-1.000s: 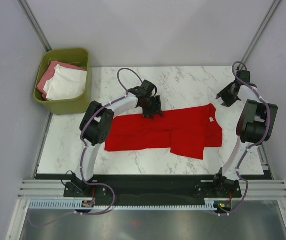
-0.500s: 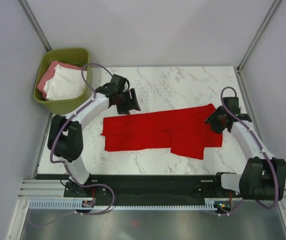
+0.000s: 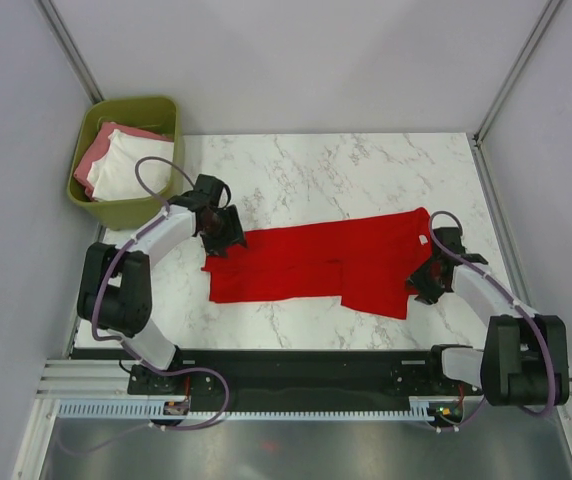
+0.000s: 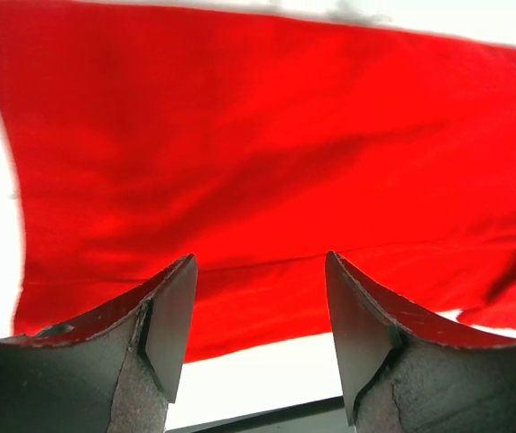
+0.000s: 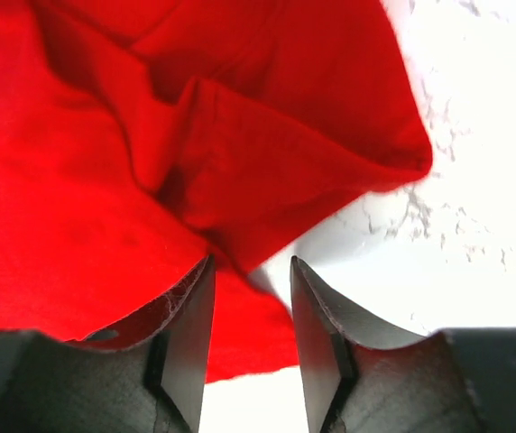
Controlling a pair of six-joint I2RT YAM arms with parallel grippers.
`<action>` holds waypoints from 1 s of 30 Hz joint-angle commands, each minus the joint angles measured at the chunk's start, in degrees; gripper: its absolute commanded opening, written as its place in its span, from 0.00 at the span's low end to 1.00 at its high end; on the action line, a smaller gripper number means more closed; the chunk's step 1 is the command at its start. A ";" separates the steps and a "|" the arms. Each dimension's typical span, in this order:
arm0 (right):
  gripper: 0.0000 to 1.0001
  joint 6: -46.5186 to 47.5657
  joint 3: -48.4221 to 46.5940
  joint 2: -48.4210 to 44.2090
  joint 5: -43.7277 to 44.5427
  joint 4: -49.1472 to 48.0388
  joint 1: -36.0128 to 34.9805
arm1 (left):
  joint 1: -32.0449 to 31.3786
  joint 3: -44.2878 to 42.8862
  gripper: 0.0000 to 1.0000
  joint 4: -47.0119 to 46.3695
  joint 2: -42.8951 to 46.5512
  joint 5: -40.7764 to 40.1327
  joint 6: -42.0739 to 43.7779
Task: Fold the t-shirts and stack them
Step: Fold the tshirt
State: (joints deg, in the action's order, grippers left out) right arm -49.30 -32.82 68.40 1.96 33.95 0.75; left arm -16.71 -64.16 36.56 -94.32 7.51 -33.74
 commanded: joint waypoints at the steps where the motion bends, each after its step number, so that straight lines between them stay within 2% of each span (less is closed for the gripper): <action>1: 0.45 0.08 -2.33 4.79 3.66 -4.24 -0.23 | 1.50 1.40 0.66 -0.34 2.48 -1.70 2.62; 5: 0.33 2.79 -8.12 12.44 6.39 -5.30 -0.14 | 2.56 3.86 0.66 -0.34 1.60 -2.14 2.97; 9: 0.27 4.99 -17.43 22.89 6.57 -7.50 1.09 | 2.65 6.15 0.65 -0.34 0.02 -2.24 2.45; 15: 0.23 5.36 -42.99 46.62 -0.27 -9.26 0.48 | 0.99 12.38 0.62 -0.70 0.45 -0.92 -0.44; 16: 0.22 5.00 -50.86 53.00 -1.33 -9.26 0.04 | -0.15 14.31 0.62 -0.78 1.59 -0.92 -1.24; 18: 0.23 4.56 -59.60 59.62 -3.88 -8.73 -2.32 | -5.16 16.34 0.62 -0.61 3.26 -1.97 -4.48; 19: 0.23 3.95 -67.73 65.48 -4.67 -8.38 -2.94 | -7.26 18.70 0.61 -0.61 5.27 -2.14 -6.32; 20: 0.23 3.34 -71.64 68.33 -5.64 -8.38 -4.17 | -11.90 19.94 0.61 -0.87 6.42 -2.15 -8.52; 22: 0.23 2.20 -82.95 76.48 -8.89 -8.55 -5.49 | -17.80 22.83 0.61 -1.48 8.36 -1.88 -16.42; 23: 0.23 0.80 -86.76 79.05 -9.94 -8.47 -6.98 | -24.18 23.20 0.61 -1.84 9.32 -2.14 -19.23; 24: 0.23 0.26 -93.33 83.69 -11.96 -9.34 -7.78 | -27.55 23.38 0.61 -2.19 9.42 -2.41 -25.09; 25: 0.24 -0.44 -96.09 85.65 -12.67 -9.95 -8.74 | -30.63 23.12 0.61 -2.28 9.33 -2.76 -28.02; 26: 0.24 -1.49 -98.55 87.41 -13.29 -10.48 -10.32 | -36.32 22.68 0.61 -2.63 8.72 -3.72 -33.10; 28: 0.28 -2.64 -101.99 90.31 -14.00 -12.15 -11.56 | -41.36 20.06 0.61 -2.46 8.46 -6.00 -36.65; 30: 0.30 -4.05 -99.57 89.63 -13.91 -14.51 -11.48 | -45.16 18.38 0.64 -0.62 9.59 -10.04 -39.21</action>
State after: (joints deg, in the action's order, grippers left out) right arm -50.96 -133.56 154.28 -10.70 17.43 -9.52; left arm -57.39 -44.10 31.62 -84.82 3.18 -60.73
